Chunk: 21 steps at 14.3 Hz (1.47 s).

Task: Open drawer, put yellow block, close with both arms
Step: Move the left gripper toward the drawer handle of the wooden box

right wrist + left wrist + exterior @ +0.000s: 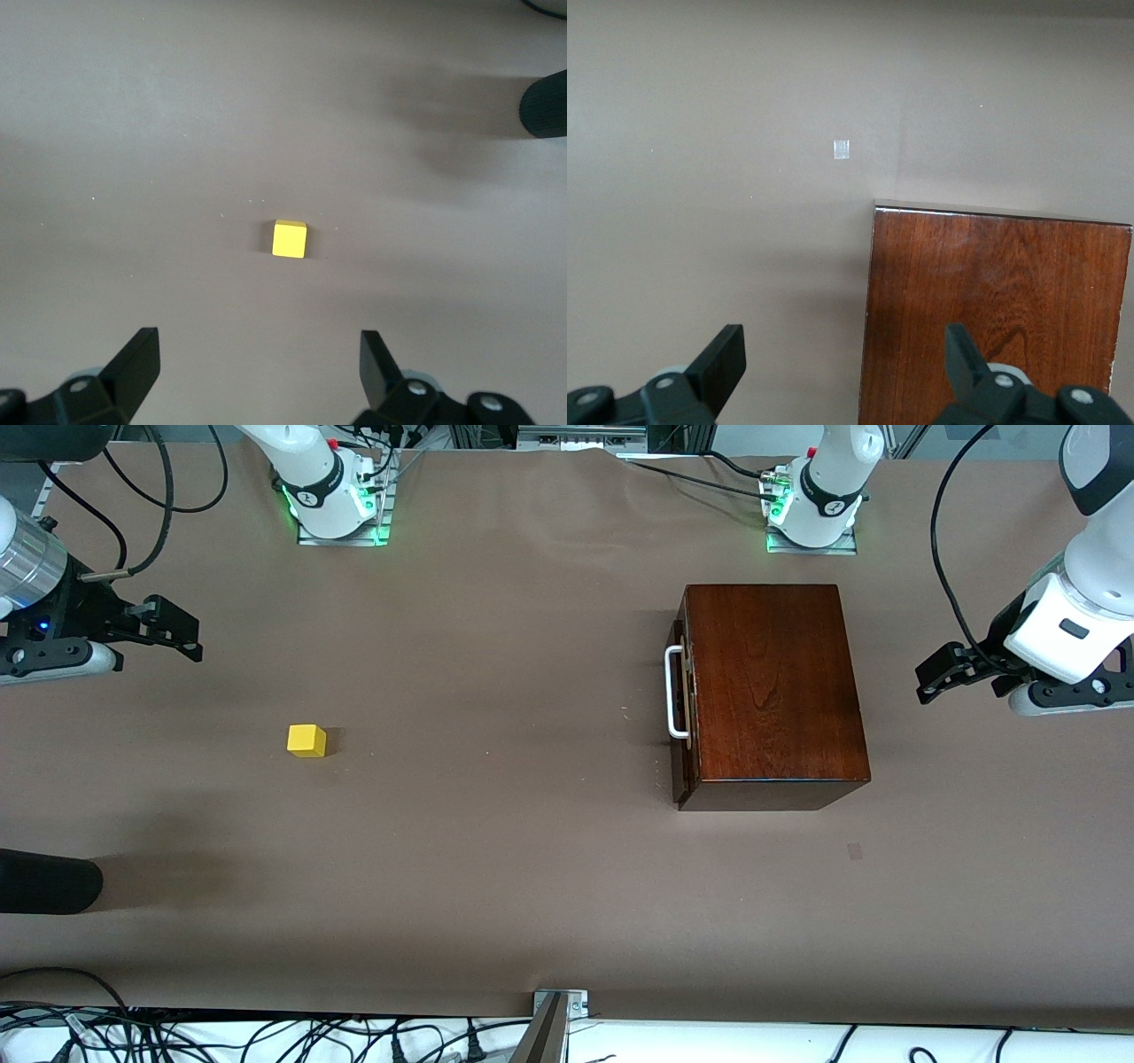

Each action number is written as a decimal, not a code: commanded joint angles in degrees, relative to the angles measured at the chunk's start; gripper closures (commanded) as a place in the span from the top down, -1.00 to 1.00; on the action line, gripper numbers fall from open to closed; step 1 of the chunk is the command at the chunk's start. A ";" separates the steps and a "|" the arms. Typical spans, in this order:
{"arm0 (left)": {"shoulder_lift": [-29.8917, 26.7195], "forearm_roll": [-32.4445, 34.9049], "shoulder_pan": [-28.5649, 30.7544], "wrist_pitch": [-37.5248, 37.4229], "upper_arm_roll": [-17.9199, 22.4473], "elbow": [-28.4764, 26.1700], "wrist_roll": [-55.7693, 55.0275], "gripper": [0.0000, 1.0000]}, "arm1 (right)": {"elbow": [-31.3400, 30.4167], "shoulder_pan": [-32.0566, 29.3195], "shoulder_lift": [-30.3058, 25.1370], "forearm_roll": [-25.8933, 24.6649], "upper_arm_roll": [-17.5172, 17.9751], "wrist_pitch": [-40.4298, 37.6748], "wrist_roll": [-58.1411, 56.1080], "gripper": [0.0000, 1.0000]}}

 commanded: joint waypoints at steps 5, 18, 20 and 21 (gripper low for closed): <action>0.33 -1.05 -0.22 -1.17 0.14 1.12 0.11 1.00 | 0.81 -0.12 -0.19 0.08 -0.02 -0.87 -0.06 1.00; 3.32 -1.05 -0.83 -7.67 -6.87 0.85 0.11 1.00 | 0.81 -0.12 -0.18 0.17 -0.11 -0.78 -0.06 1.00; 4.37 -1.06 -0.84 -7.50 -11.70 1.11 0.28 1.00 | 0.81 -0.12 -0.10 0.08 -0.11 -0.78 -0.06 1.00; 4.63 -1.14 -0.92 -7.06 -13.38 1.03 0.03 1.00 | 0.81 -0.12 -0.10 0.17 -0.11 -0.78 -0.06 1.00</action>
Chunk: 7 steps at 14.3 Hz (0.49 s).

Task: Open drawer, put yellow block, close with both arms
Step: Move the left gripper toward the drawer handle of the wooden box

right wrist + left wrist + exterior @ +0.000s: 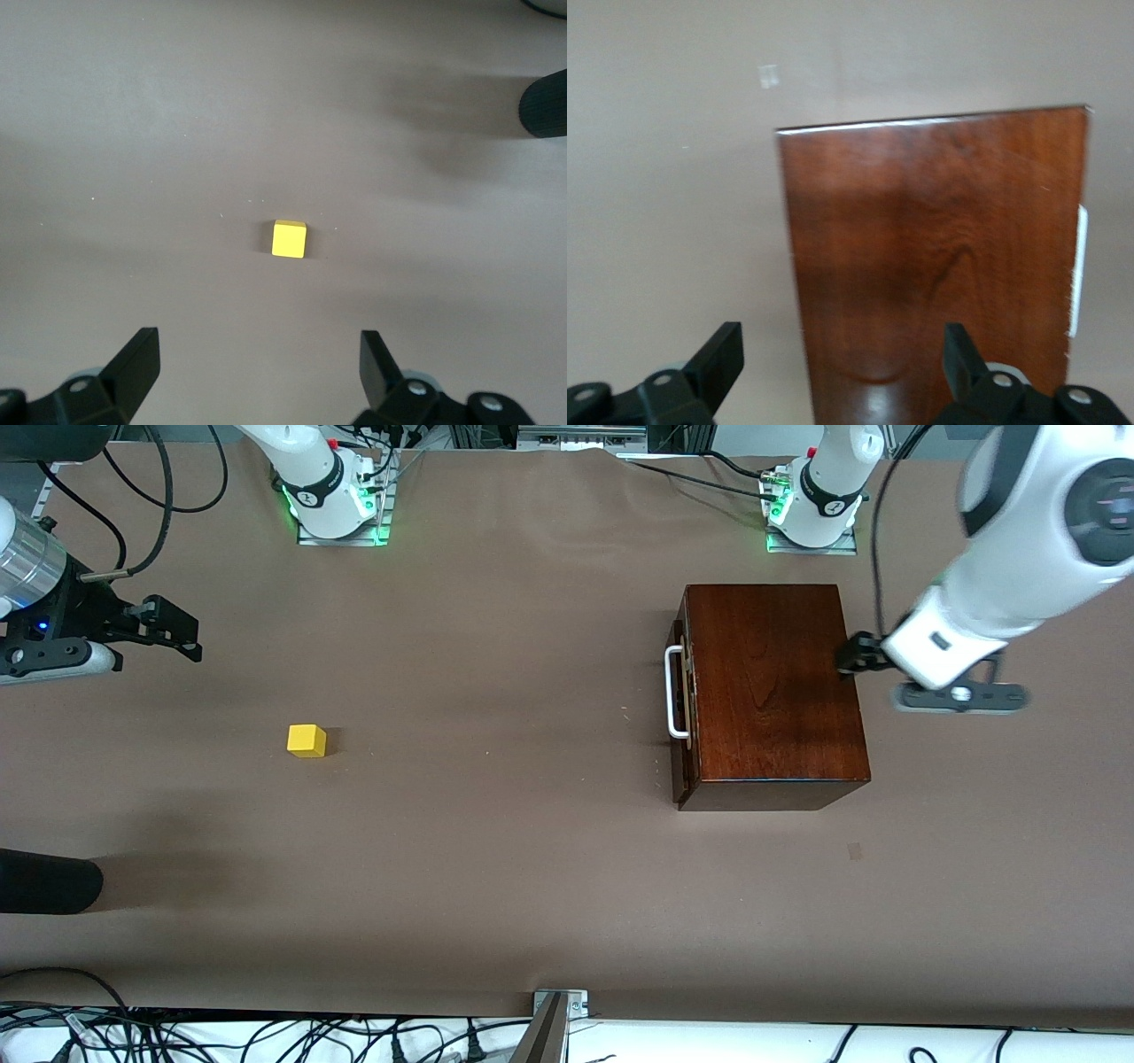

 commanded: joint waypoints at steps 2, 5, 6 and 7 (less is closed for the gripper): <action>3.23 -1.20 0.00 1.90 -7.41 1.23 -1.38 1.00 | 0.81 -0.10 -0.10 0.17 -0.04 -0.78 -0.06 1.00; 9.47 -0.15 -4.46 10.68 -11.12 1.23 -10.40 1.00 | 0.81 -0.10 -0.10 0.17 -0.04 -0.70 -0.06 1.00; 11.92 0.55 -7.88 13.93 -10.96 1.14 -16.09 1.00 | 0.81 -0.10 -0.10 0.17 -0.04 -0.78 -0.06 1.00; 13.86 3.96 -10.79 15.96 -11.04 1.14 -21.02 1.00 | 0.81 -0.10 -0.10 0.17 -0.04 -0.78 -0.06 1.00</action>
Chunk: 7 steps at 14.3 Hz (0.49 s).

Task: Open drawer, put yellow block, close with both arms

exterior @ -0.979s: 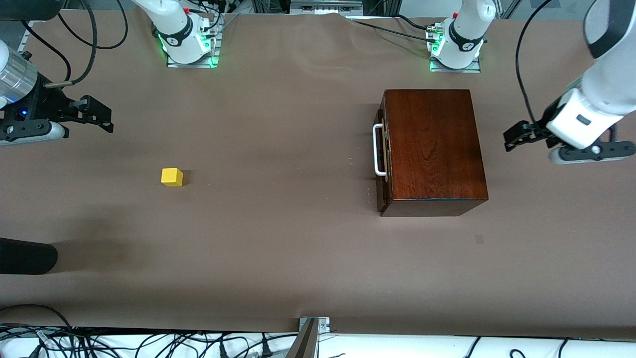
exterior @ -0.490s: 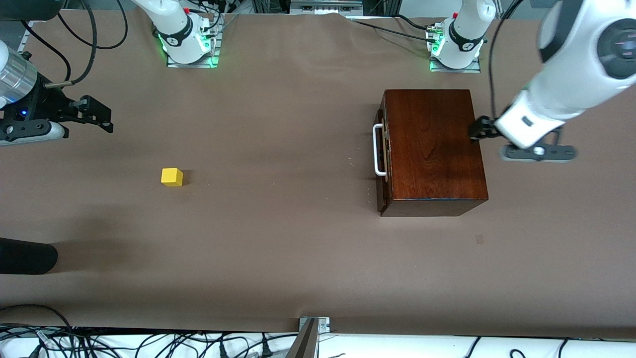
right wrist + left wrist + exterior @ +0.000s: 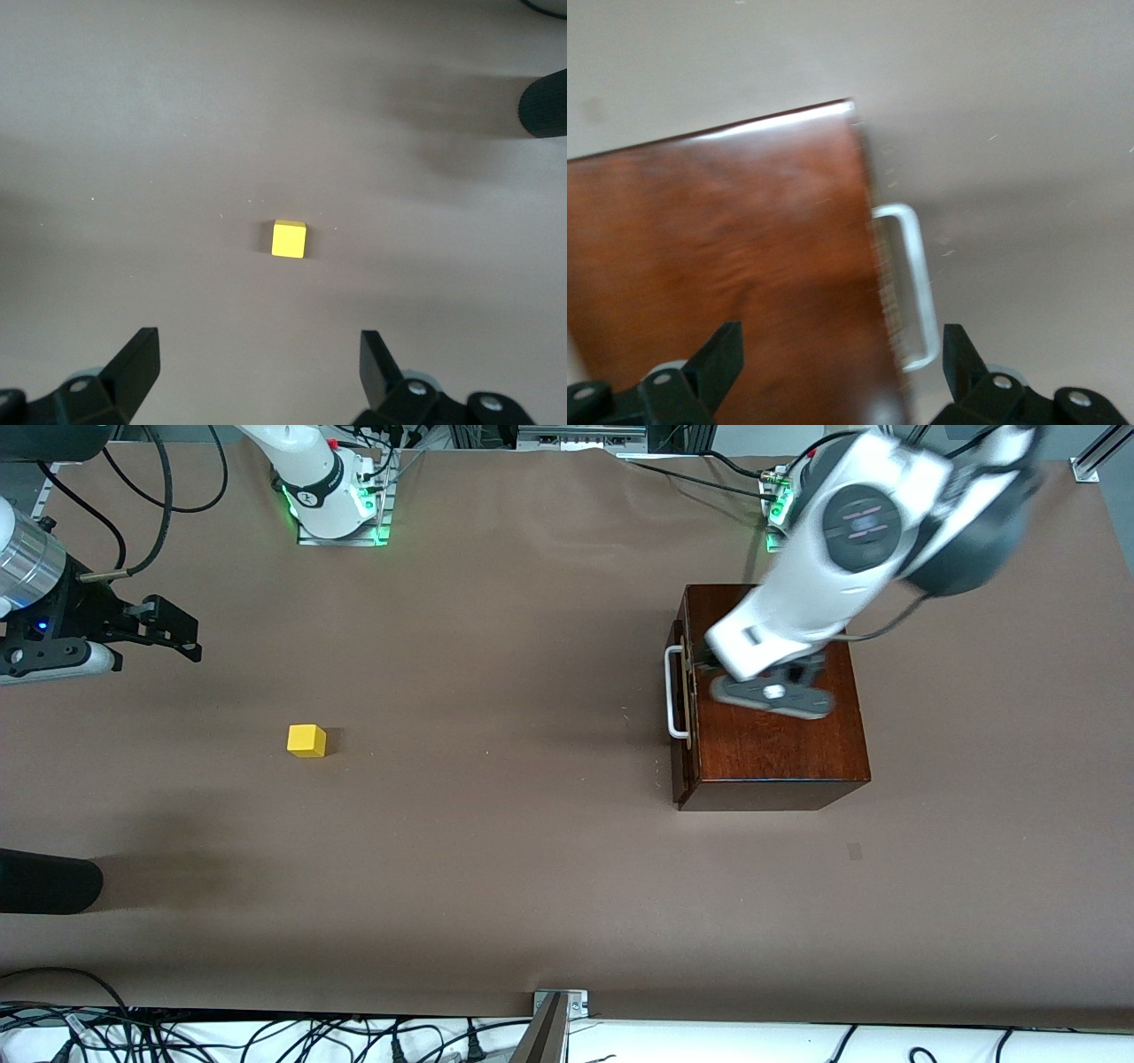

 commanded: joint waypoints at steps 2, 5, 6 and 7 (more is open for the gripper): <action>8.31 11.70 -10.15 4.95 -0.14 1.43 -16.08 1.00 | 0.79 -0.10 -0.18 0.17 -0.02 -0.78 -0.06 1.00; 10.35 14.99 -11.75 5.04 -0.14 0.21 -22.17 1.00 | 0.79 -0.10 -0.10 0.17 -0.02 -0.70 -0.06 1.00; 10.35 15.08 -12.36 4.87 -0.14 -0.76 -23.40 1.00 | 0.79 -0.10 -0.10 0.17 -0.02 -0.78 -0.06 1.00; 10.43 15.25 -12.63 5.04 0.03 -1.73 -24.54 1.00 | 0.79 -0.10 -0.10 0.17 -0.02 -0.78 -0.06 1.00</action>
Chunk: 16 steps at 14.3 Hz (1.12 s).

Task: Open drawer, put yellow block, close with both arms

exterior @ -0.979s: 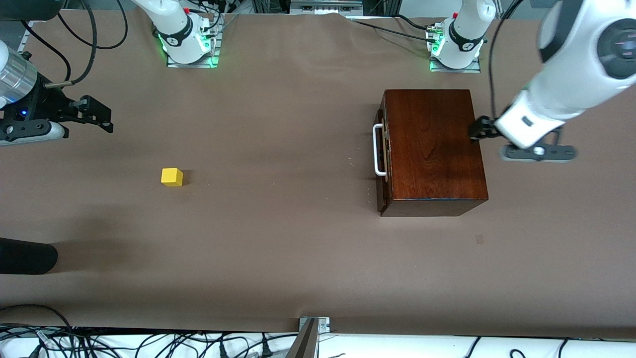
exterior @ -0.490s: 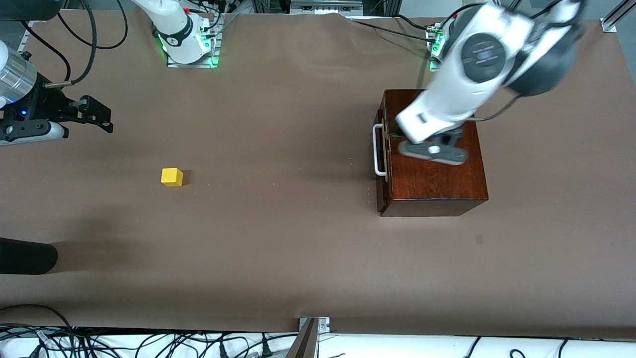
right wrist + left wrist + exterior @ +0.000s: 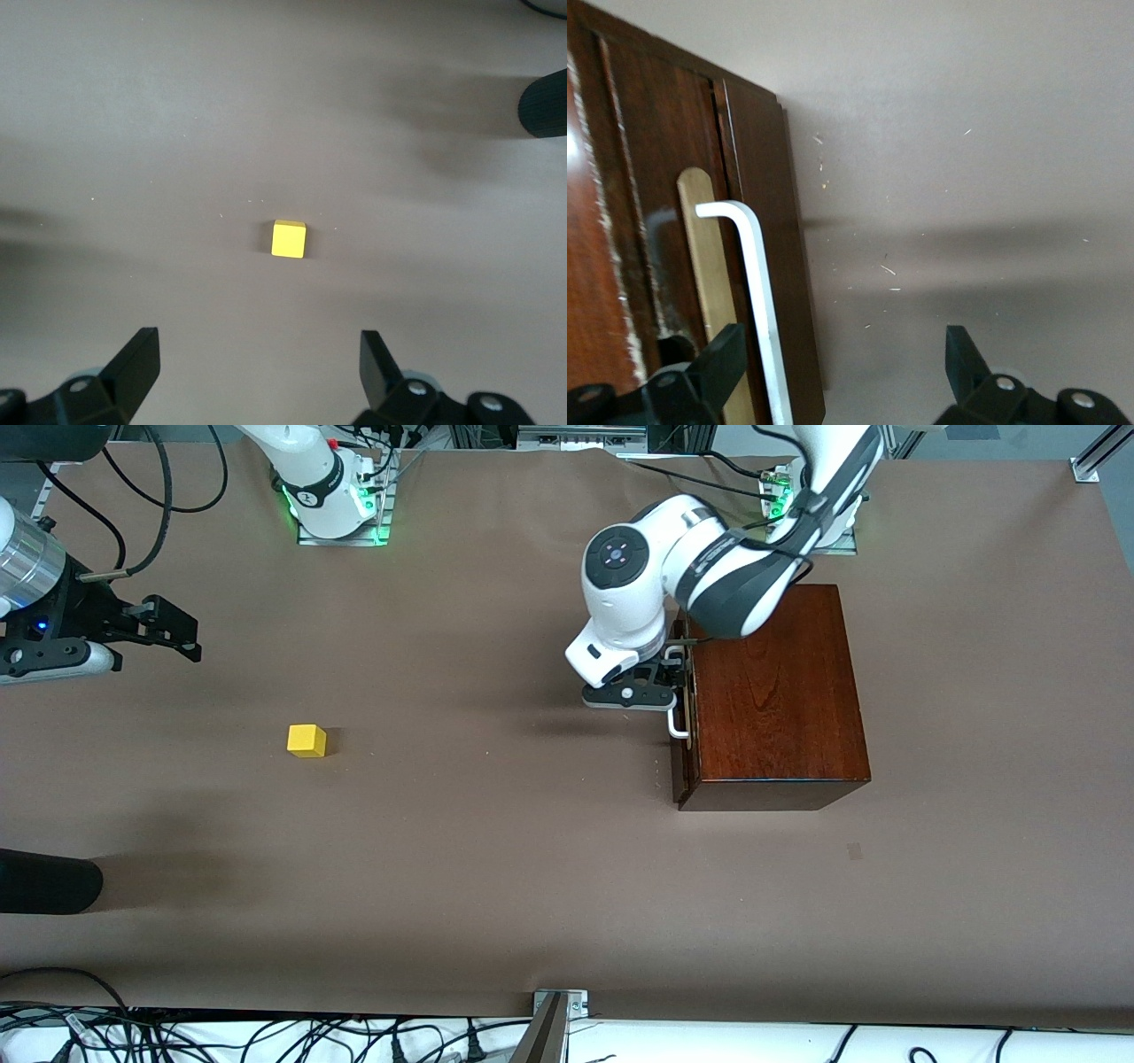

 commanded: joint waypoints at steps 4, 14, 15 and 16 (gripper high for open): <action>-0.75 5.92 -0.07 0.05 0.14 -4.11 -2.85 1.00 | 0.79 -0.10 -0.18 0.08 0.08 -0.78 -0.06 1.00; 1.79 7.59 -1.38 4.97 0.14 -7.19 -7.68 1.00 | 0.79 -0.10 -0.10 0.17 -0.01 -0.78 -0.06 1.00; 2.32 7.68 -1.56 5.23 0.14 -7.19 -8.47 1.00 | 0.79 -0.10 -0.10 0.17 -0.01 -0.87 -0.06 1.00; 2.59 7.68 -1.65 6.02 0.14 -7.19 -8.91 1.00 | 0.79 -0.10 -0.10 0.08 -0.01 -0.87 -0.06 1.00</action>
